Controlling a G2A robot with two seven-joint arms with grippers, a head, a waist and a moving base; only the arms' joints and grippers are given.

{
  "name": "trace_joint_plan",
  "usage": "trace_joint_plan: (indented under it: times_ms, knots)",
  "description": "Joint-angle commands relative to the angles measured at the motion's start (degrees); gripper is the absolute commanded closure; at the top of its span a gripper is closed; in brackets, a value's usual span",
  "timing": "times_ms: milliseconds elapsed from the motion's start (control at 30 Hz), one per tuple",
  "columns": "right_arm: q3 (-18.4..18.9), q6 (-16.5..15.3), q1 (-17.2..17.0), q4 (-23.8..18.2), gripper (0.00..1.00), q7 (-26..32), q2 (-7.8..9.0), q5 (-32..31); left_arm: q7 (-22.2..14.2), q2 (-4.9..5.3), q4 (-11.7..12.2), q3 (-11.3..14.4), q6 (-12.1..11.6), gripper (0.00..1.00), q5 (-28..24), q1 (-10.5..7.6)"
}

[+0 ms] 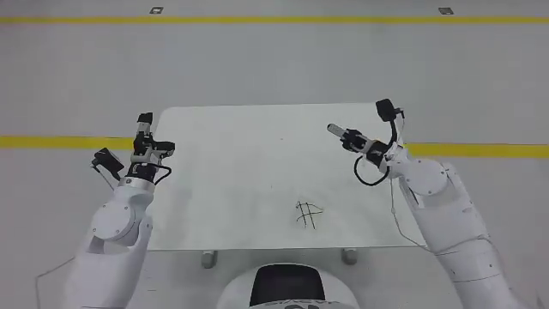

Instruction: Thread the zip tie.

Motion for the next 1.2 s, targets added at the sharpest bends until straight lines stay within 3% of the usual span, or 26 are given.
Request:
trace_joint_plan:
  times_ms: [0,100,467,533,633,867,967,1167]
  knots:
    - [-2.66,0.31,2.48,2.04,0.00,2.44,-0.22,-1.80,0.00,0.00,0.00,0.00,0.00,0.00,0.00,0.00]
    - [-5.09,-1.79,4.02,3.25,0.00,6.85,-0.35,-2.08,0.00,0.00,0.00,0.00,0.00,0.00,0.00,0.00]
    - [-5.09,-1.79,4.02,3.25,0.00,6.85,-0.35,-2.08,0.00,0.00,0.00,0.00,0.00,0.00,0.00,0.00]
    - [-5.92,-2.24,4.74,2.06,0.00,8.56,-0.13,-6.40,0.00,0.00,0.00,0.00,0.00,0.00,0.00,0.00]
    - [-8.12,0.53,6.99,-0.45,0.00,14.79,0.22,-13.96,0.00,0.00,0.00,0.00,0.00,0.00,0.00,0.00]
    - [-16.96,5.54,13.22,-1.38,0.00,29.33,-0.32,-23.33,0.00,0.00,0.00,0.00,0.00,0.00,0.00,0.00]
    - [-19.83,5.20,14.37,-1.11,0.00,32.64,-0.72,-23.42,0.00,0.00,0.00,0.00,0.00,0.00,0.00,0.00]
    - [-19.83,5.20,14.37,-1.11,0.00,32.64,-0.72,-23.42,0.00,0.00,0.00,0.00,0.00,0.00,0.00,0.00]
